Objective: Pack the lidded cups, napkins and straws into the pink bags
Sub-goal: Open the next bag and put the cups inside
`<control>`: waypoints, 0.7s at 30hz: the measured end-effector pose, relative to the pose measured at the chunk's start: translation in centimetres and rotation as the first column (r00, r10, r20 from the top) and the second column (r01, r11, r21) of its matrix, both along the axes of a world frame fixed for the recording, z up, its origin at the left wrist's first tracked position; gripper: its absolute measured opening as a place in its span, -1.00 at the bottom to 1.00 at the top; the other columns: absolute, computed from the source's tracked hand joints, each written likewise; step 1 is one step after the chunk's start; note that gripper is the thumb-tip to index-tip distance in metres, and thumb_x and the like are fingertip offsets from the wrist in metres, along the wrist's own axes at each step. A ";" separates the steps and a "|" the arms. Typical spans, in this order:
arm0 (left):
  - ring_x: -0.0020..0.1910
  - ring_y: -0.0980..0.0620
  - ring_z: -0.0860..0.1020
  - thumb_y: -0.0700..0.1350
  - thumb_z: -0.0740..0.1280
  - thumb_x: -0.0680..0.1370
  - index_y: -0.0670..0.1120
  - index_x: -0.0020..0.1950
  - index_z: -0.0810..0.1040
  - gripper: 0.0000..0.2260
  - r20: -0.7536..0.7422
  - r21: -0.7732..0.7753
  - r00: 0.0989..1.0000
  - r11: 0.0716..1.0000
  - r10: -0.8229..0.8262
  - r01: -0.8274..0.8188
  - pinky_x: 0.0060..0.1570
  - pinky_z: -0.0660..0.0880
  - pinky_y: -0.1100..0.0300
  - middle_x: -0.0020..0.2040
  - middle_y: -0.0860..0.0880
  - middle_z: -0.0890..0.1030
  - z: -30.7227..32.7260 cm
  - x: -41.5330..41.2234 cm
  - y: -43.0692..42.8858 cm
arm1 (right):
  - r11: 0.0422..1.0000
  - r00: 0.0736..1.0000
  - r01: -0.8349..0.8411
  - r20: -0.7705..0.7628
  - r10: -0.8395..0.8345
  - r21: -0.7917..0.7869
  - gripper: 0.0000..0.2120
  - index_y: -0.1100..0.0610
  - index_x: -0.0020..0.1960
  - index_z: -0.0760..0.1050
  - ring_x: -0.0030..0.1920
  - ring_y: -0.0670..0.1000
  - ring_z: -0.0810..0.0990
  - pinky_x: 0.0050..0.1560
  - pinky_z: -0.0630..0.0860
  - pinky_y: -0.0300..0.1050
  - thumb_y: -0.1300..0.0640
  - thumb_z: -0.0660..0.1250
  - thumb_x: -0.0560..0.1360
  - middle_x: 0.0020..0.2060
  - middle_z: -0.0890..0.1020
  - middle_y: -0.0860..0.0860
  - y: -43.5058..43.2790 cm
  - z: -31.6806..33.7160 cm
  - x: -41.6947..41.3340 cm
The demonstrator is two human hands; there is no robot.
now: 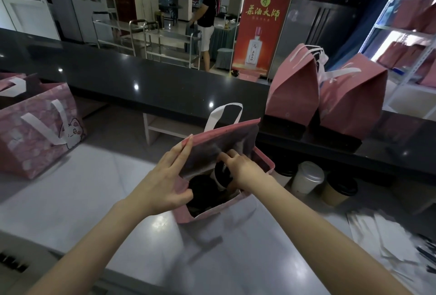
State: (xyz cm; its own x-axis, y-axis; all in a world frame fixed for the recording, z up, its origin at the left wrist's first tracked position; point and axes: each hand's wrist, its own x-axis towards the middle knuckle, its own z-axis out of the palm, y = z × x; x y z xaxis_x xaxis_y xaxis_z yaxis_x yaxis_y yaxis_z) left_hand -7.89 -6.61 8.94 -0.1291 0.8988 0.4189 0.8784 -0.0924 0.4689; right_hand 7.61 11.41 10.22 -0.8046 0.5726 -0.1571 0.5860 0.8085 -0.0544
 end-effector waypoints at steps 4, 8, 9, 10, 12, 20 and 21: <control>0.36 0.35 0.05 0.08 0.33 0.38 0.22 0.55 -0.23 -0.07 0.003 -0.012 1.000 1.000 -0.020 0.020 0.18 0.22 0.46 0.48 0.40 -0.14 -0.3 -0.4 0.0 | 0.999 0.999 0.033 0.042 -0.032 -0.020 -0.18 -0.04 0.44 0.15 0.21 0.19 0.45 0.12 0.55 0.09 0.14 0.53 0.32 0.31 0.35 0.09 0.7 -0.2 -1.2; 0.37 0.32 0.08 0.12 0.29 0.36 0.23 0.55 -0.23 -0.09 0.018 -0.003 1.000 1.000 -0.019 0.019 0.12 0.27 0.44 0.48 0.40 -0.12 -0.4 -1.0 0.4 | 0.997 0.999 0.045 0.031 -0.043 -0.061 -0.18 -0.04 0.43 0.17 0.19 0.17 0.49 0.12 0.56 0.08 0.14 0.54 0.32 0.32 0.37 0.08 1.4 0.0 -1.8; 0.37 0.33 0.07 0.12 0.30 0.36 0.23 0.55 -0.22 -0.08 0.023 -0.002 1.000 1.000 -0.016 0.016 0.12 0.27 0.43 0.48 0.41 -0.13 -0.4 -1.2 0.4 | 0.997 0.999 0.042 0.021 -0.040 -0.063 -0.19 -0.04 0.43 0.18 0.17 0.16 0.50 0.10 0.57 0.07 0.16 0.54 0.32 0.31 0.38 0.07 1.5 0.0 -1.7; 0.36 0.34 0.07 0.13 0.30 0.36 0.23 0.55 -0.22 -0.08 0.026 -0.002 1.000 1.000 -0.013 0.013 0.12 0.27 0.43 0.47 0.43 -0.14 -0.4 -1.4 0.5 | 0.998 0.999 0.034 0.011 -0.034 -0.059 -0.20 -0.04 0.42 0.20 0.15 0.15 0.51 0.08 0.58 0.05 0.18 0.54 0.31 0.30 0.39 0.07 1.6 0.0 -1.6; 0.35 0.36 0.06 0.13 0.31 0.36 0.23 0.55 -0.22 -0.08 0.029 -0.007 1.000 1.000 -0.010 0.010 0.13 0.27 0.42 0.46 0.44 -0.15 -0.5 -1.8 0.6 | 0.999 1.000 0.013 -0.002 -0.013 -0.038 -0.20 -0.04 0.41 0.21 0.15 0.15 0.51 0.08 0.57 0.05 0.20 0.54 0.30 0.28 0.41 0.07 1.9 0.0 -1.4; 0.36 0.46 0.01 0.15 0.28 0.34 0.25 0.56 -0.19 -0.10 0.055 -0.003 0.998 1.000 0.008 -0.008 0.12 0.28 0.41 0.49 0.41 -0.12 -0.5 -2.5 0.7 | 0.999 0.998 -0.039 0.041 0.039 -0.001 -0.21 -0.05 0.40 0.21 0.25 0.17 0.44 0.12 0.55 0.08 0.23 0.52 0.30 0.32 0.37 0.06 2.3 -0.4 -1.5; 0.37 0.43 0.03 0.14 0.28 0.34 0.25 0.56 -0.19 -0.10 0.059 -0.003 0.998 1.000 0.007 -0.006 0.12 0.28 0.40 0.49 0.40 -0.12 -0.5 -2.6 0.7 | 0.999 0.998 -0.045 0.045 0.045 0.002 -0.22 -0.05 0.39 0.22 0.24 0.16 0.44 0.12 0.55 0.07 0.24 0.52 0.30 0.32 0.37 0.06 2.2 -0.6 -1.4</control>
State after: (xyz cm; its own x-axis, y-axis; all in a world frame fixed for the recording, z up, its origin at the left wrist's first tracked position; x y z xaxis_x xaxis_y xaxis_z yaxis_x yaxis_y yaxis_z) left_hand -10.47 -5.89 8.45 -0.1595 0.8989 0.4081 0.8496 -0.0856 0.5205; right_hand 6.20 13.64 9.59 -0.8219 0.5363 -0.1919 0.5505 0.8344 -0.0259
